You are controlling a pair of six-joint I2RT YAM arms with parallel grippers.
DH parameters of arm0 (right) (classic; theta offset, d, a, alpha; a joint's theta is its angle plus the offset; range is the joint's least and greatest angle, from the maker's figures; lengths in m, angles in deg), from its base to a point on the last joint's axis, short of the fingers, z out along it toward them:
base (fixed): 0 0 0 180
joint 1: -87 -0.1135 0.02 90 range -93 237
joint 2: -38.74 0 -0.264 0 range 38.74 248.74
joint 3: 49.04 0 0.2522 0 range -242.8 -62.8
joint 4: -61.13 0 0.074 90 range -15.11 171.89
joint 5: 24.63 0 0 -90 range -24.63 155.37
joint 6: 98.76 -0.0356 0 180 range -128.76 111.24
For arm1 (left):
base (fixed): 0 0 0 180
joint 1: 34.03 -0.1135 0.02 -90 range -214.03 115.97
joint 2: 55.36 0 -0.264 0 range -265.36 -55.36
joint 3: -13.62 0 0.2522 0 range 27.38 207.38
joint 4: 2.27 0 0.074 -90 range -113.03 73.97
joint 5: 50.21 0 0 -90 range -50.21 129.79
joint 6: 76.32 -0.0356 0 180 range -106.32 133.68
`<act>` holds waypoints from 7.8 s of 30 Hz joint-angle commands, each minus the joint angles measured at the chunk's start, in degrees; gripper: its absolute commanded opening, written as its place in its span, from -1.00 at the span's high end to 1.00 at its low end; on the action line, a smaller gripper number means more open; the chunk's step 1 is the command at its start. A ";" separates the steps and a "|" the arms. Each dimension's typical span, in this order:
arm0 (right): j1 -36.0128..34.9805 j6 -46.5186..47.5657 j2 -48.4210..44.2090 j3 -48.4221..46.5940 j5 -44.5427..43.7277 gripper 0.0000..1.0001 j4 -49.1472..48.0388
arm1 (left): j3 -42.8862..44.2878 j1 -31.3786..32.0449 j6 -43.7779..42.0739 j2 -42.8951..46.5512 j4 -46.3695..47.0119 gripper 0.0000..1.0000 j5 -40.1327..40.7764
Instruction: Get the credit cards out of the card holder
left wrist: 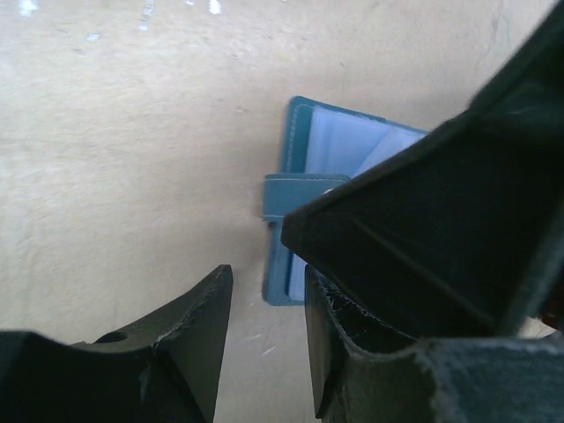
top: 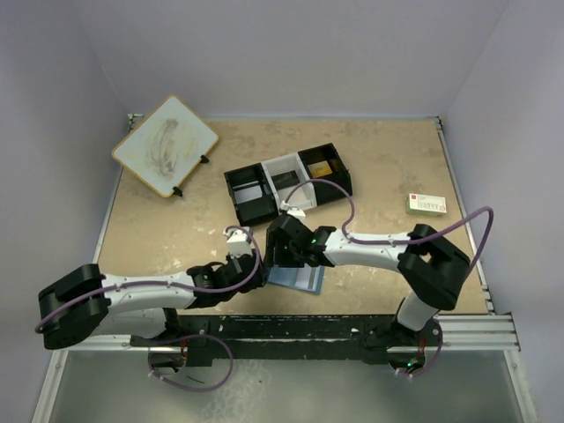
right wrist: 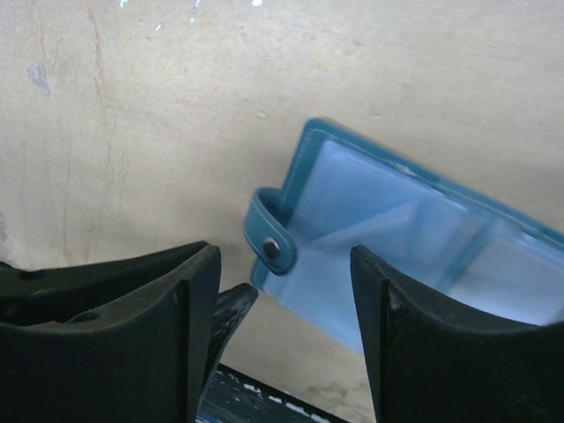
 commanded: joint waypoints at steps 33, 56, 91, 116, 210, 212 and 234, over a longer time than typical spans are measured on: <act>4.55 -4.22 -17.06 11.97 -3.61 -0.32 10.47 | 8.96 1.13 -7.95 -7.82 -1.57 0.15 1.95; 3.20 -3.95 -10.72 5.82 -9.61 -0.06 13.64 | 8.17 1.14 -8.03 -10.55 1.41 0.42 -0.72; 0.62 -5.53 -10.25 4.22 -8.95 -0.45 17.49 | 9.05 1.12 -7.61 -11.36 0.38 0.45 -0.79; 0.81 -6.45 -6.64 6.15 -7.71 -0.42 14.18 | 9.49 1.14 -7.96 -11.01 0.19 0.46 -1.46; 13.41 3.40 -44.62 43.98 18.44 -0.32 -46.13 | 9.22 2.11 0.66 8.03 -6.23 -0.04 5.97; 13.41 2.43 -41.35 42.52 19.12 -0.31 -44.02 | 9.33 2.11 0.90 7.30 -4.99 -0.04 5.89; 13.41 0.84 -27.93 35.10 5.99 -0.20 -21.51 | 14.19 2.20 0.00 -7.40 -1.92 0.12 2.48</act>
